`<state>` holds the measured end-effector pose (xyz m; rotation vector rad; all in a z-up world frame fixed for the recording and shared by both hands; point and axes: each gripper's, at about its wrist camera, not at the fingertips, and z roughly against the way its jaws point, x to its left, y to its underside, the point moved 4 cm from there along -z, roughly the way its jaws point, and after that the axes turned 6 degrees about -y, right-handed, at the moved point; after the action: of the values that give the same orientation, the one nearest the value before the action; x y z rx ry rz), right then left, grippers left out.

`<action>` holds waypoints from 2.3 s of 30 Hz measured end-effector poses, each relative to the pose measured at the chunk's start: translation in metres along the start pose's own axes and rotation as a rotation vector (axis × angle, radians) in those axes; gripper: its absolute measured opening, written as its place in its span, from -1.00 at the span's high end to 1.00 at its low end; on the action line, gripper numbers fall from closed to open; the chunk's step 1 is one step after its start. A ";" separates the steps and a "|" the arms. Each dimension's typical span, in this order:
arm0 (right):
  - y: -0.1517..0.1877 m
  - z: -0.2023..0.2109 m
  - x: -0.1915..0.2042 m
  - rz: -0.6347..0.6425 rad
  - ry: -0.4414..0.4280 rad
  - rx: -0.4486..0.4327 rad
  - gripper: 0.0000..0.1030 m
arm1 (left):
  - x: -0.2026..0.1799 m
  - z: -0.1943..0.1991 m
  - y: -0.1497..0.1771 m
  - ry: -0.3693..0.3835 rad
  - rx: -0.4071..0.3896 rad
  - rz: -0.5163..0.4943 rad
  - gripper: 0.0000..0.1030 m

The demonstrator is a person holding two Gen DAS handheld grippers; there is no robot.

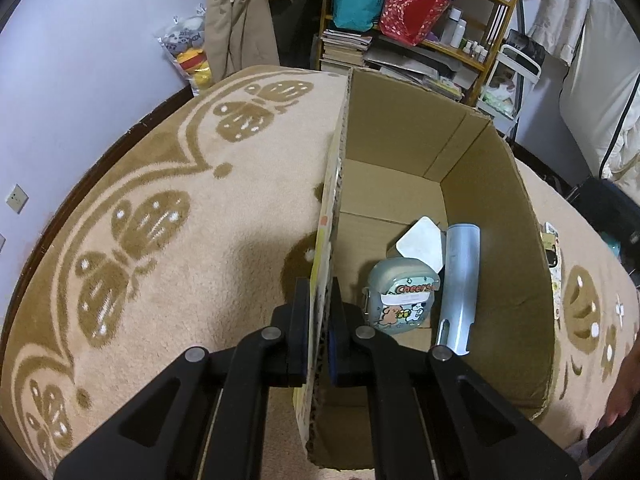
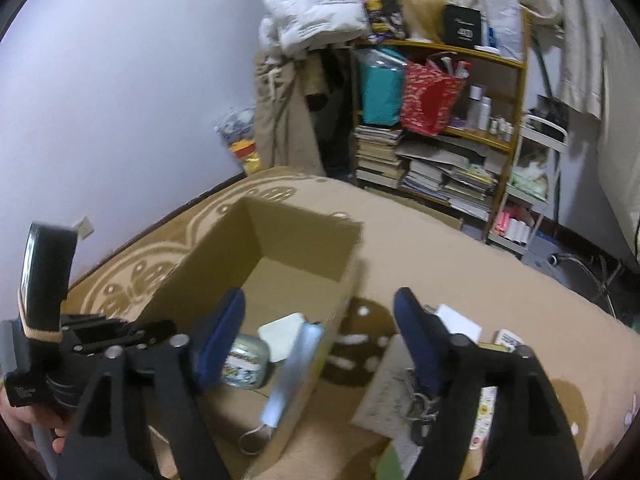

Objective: Organize rigid objects
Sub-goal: 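Place the power bank upright in the box with the right tool, then move the right tool to the items and grasp the small gold card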

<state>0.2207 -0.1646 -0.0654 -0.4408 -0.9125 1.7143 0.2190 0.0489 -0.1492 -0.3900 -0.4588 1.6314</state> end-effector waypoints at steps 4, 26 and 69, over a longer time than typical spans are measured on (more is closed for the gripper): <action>0.000 -0.002 -0.034 -0.077 0.050 -0.001 -0.76 | -0.001 0.001 0.001 -0.006 -0.003 -0.009 0.88; 0.054 -0.037 -0.154 -0.213 0.258 0.165 -0.78 | -0.002 0.001 0.001 -0.016 -0.011 -0.035 0.87; 0.063 -0.032 -0.180 -0.229 0.270 0.135 0.85 | 0.003 -0.003 0.000 0.000 -0.003 -0.026 0.86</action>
<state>0.2635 -0.3279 -0.1609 -0.4469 -0.6224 1.4556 0.2203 0.0524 -0.1514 -0.3846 -0.4652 1.6054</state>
